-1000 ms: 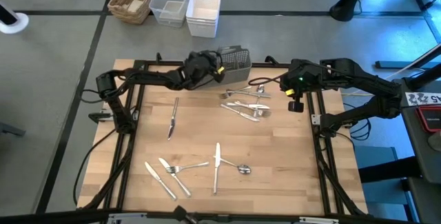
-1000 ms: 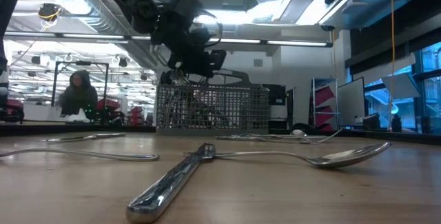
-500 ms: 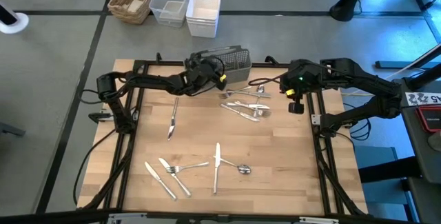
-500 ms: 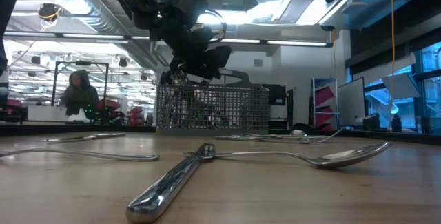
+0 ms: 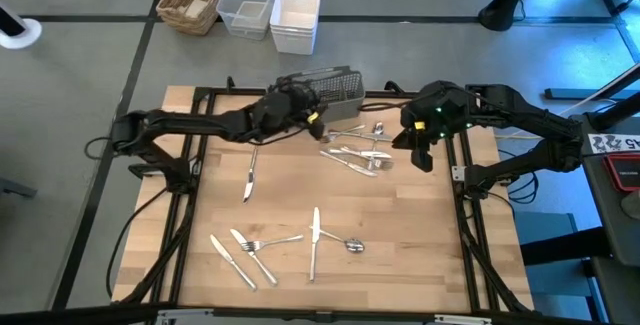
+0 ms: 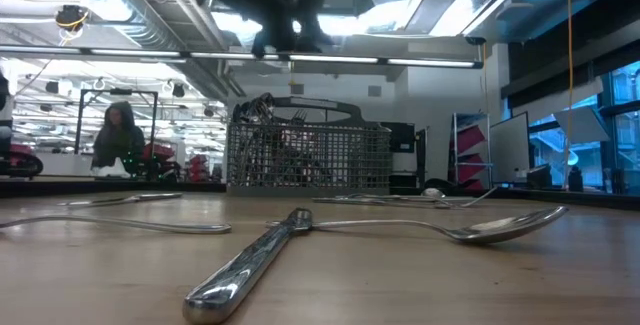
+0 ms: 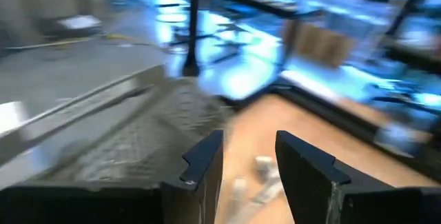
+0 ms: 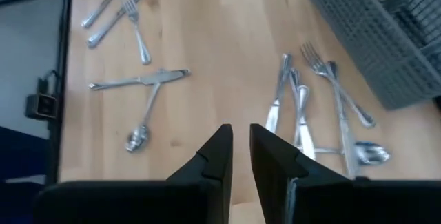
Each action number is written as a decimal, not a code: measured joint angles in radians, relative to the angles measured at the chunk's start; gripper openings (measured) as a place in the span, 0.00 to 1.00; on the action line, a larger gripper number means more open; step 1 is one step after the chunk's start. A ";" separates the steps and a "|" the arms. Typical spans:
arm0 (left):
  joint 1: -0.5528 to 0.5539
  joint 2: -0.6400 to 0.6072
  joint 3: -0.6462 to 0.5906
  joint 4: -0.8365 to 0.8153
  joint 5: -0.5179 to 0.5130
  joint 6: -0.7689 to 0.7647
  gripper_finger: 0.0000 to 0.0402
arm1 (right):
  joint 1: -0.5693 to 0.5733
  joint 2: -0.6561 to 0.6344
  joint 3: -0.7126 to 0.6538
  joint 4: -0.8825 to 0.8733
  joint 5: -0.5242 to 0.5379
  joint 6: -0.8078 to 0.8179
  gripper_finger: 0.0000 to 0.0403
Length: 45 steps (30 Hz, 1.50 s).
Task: Sort silverware
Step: Put the silver knife into the silverware rack
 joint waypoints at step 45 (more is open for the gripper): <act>-0.773 0.330 0.000 -0.159 0.229 -1.460 0.32 | 0.656 0.486 0.000 0.354 0.256 -0.085 0.13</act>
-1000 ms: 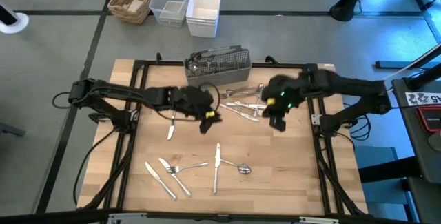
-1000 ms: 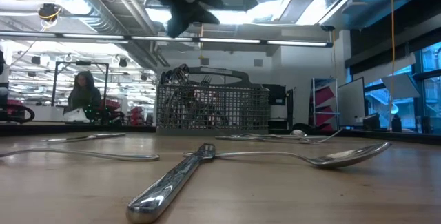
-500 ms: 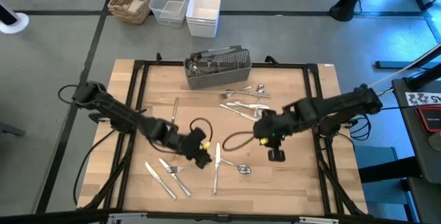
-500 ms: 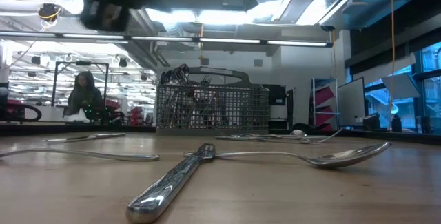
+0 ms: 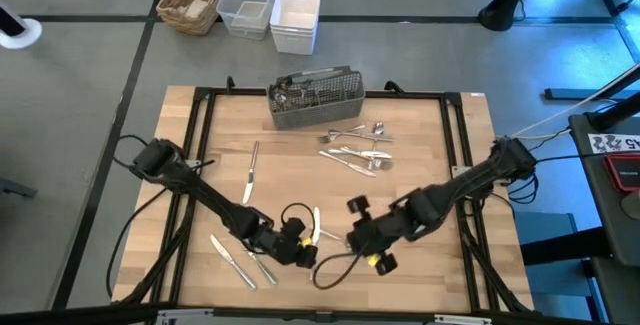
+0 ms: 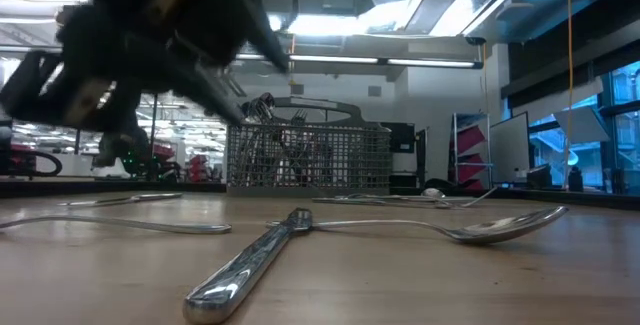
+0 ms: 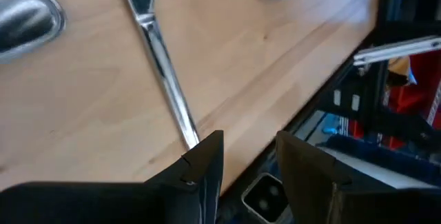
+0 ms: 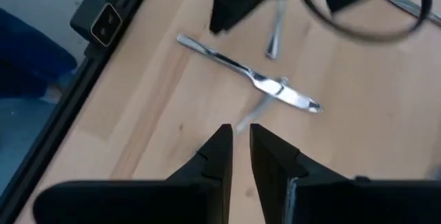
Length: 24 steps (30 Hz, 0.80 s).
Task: Sort silverware
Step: Put the silver knife into the silverware rack
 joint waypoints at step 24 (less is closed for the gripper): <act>0.037 0.057 0.000 -0.116 -0.099 -0.087 0.32 | -0.003 0.265 0.000 0.150 -0.003 -0.243 0.13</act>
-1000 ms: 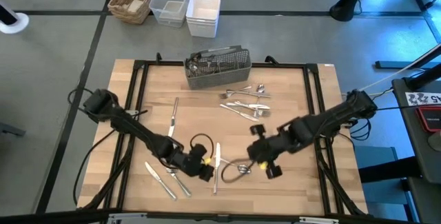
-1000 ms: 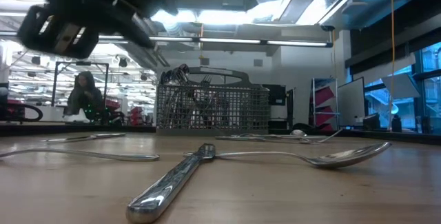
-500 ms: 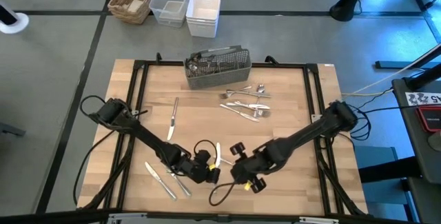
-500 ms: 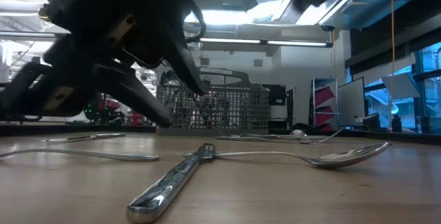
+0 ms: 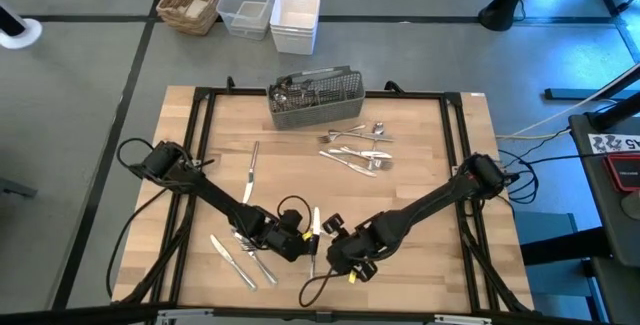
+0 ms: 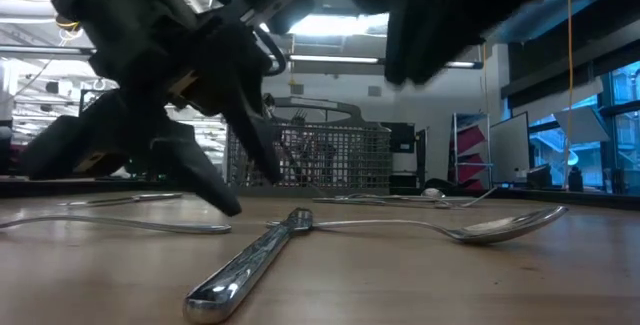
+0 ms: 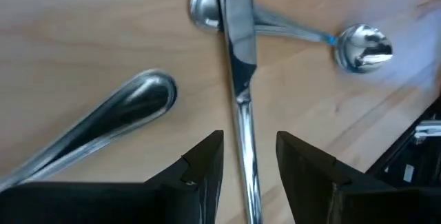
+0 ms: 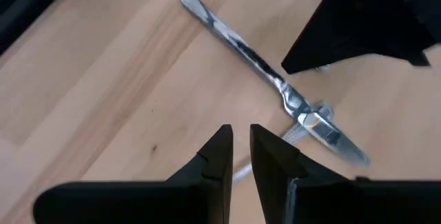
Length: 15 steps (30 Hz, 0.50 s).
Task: Sort silverware
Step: Put the silver knife into the silverware rack
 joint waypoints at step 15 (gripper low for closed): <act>0.014 0.000 0.000 0.007 -0.052 0.034 0.32 | 0.000 -0.238 0.117 -0.234 0.047 0.004 0.13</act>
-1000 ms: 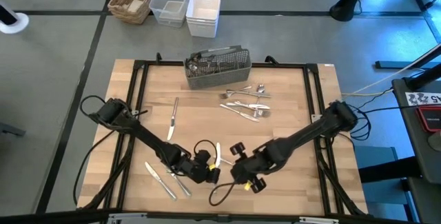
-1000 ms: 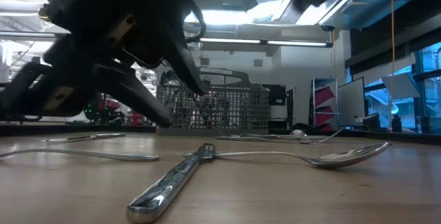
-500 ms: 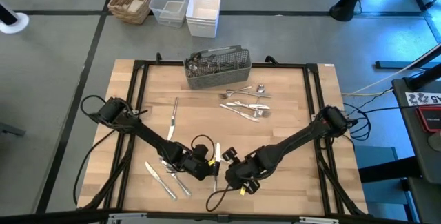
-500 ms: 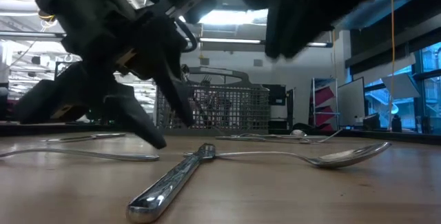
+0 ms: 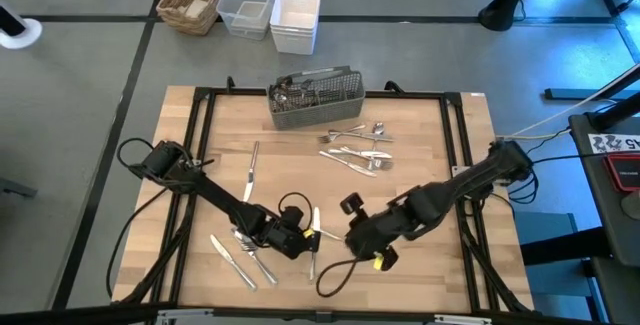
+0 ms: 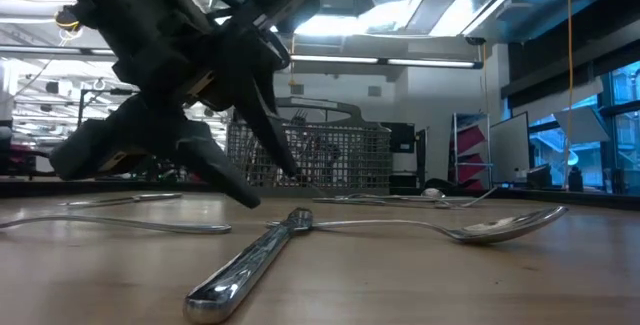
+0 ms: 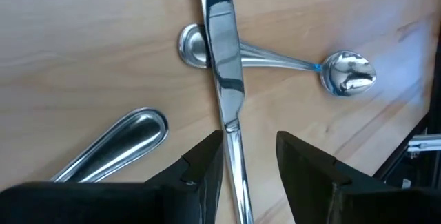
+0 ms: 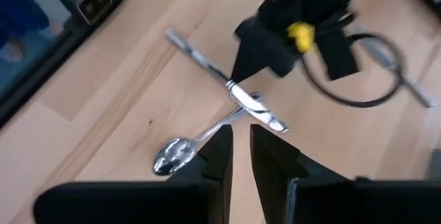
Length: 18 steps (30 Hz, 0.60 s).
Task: Sort silverware
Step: Put the silver knife into the silverware rack
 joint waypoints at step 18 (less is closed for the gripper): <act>-0.002 0.012 0.054 0.072 0.010 -0.015 0.32 | 0.000 -0.231 0.040 -0.059 0.035 -0.001 0.13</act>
